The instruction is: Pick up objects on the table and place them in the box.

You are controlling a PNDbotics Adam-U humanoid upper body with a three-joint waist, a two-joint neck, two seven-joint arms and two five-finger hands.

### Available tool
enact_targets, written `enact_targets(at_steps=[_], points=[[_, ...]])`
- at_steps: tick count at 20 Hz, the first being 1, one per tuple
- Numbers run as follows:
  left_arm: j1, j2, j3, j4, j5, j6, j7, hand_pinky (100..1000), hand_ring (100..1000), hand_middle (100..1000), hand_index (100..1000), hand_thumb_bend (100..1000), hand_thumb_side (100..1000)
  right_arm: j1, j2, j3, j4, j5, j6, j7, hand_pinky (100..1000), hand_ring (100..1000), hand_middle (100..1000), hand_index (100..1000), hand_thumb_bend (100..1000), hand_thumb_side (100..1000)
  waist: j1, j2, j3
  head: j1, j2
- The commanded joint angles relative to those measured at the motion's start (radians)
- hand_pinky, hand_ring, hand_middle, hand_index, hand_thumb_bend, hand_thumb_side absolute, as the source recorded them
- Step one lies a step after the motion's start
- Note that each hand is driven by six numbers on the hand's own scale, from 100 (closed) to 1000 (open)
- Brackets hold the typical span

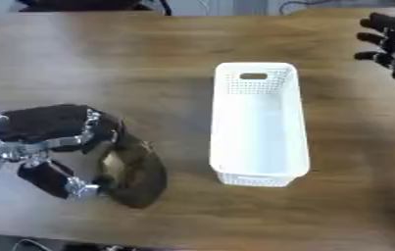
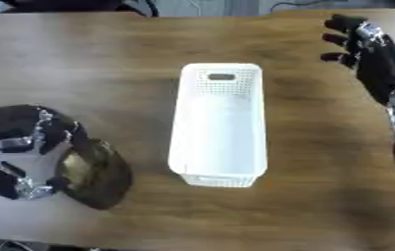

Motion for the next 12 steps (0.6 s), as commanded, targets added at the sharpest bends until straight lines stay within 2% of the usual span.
enact_targets(at_steps=[1, 12], points=[[-0.019, 0.051, 0.008, -0.039, 0.051, -0.037, -0.098, 657, 329, 686, 815, 245, 403, -0.012, -0.022, -0.001, -0.007, 0.005, -0.001, 0.003, 825, 975, 982, 1000, 100, 1000, 0.000, -0.020, -0.001, 0.002, 0.001], [-0.023, 0.053, 0.016, -0.062, 0.086, -0.020, -0.125, 655, 322, 675, 808, 247, 393, -0.015, -0.024, 0.000, -0.004, 0.007, -0.006, 0.005, 826, 975, 982, 1000, 100, 1000, -0.001, -0.019, -0.001, 0.003, 0.002]])
